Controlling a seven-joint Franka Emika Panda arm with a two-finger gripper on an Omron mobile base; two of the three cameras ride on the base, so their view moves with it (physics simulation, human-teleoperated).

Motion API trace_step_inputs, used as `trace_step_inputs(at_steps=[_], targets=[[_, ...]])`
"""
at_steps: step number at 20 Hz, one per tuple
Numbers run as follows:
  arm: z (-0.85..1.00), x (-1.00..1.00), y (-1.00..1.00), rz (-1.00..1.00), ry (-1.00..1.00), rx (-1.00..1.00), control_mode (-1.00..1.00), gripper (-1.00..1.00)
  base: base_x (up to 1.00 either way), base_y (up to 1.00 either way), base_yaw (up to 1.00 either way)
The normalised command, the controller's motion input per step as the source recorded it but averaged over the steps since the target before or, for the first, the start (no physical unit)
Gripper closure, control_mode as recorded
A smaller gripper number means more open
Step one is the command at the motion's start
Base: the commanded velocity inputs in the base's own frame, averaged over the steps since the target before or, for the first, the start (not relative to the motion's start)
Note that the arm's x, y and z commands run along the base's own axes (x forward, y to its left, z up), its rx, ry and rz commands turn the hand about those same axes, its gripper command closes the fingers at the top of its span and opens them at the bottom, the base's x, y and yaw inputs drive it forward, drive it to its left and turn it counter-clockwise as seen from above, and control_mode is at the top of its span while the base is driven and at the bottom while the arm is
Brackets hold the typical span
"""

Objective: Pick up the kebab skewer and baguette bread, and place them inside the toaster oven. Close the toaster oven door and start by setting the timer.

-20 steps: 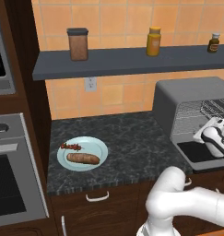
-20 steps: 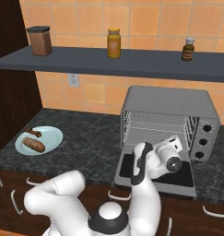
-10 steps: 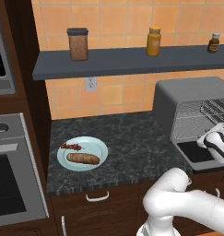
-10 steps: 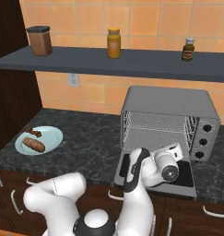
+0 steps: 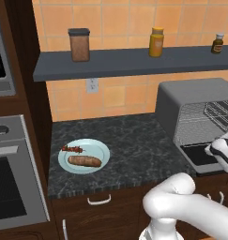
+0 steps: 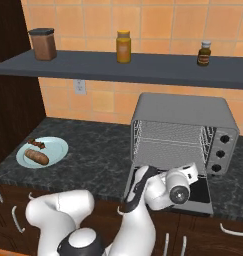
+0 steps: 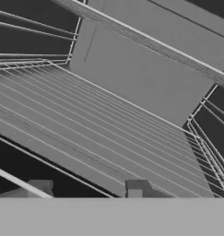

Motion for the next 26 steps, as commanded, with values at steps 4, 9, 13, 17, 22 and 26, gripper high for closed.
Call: trace_step_inputs(at_steps=[4, 9, 13, 17, 22, 26], targets=[[0.00, -0.84, -0.01, 0.01, 0.10, 0.00, -1.00, 1.00, 0.00, 0.00, 0.00], [0.00, -0.82, -0.03, 0.02, 0.10, 0.00, -1.00, 1.00, 0.00, 0.00, 0.00], [0.00, -0.73, -0.07, 0.03, 0.12, 0.00, -1.00, 1.00, 0.00, 0.00, 0.00], [0.00, -0.76, -0.08, 0.04, 0.11, 0.00, -1.00, 1.00, 0.00, 0.00, 0.00], [0.09, -0.88, -0.17, 0.05, 0.09, 0.00, -1.00, 1.00, 0.00, 0.00, 0.00], [0.86, -0.84, 0.09, 0.04, 0.10, 0.02, -1.00, 1.00, 0.00, 0.00, 0.00]])
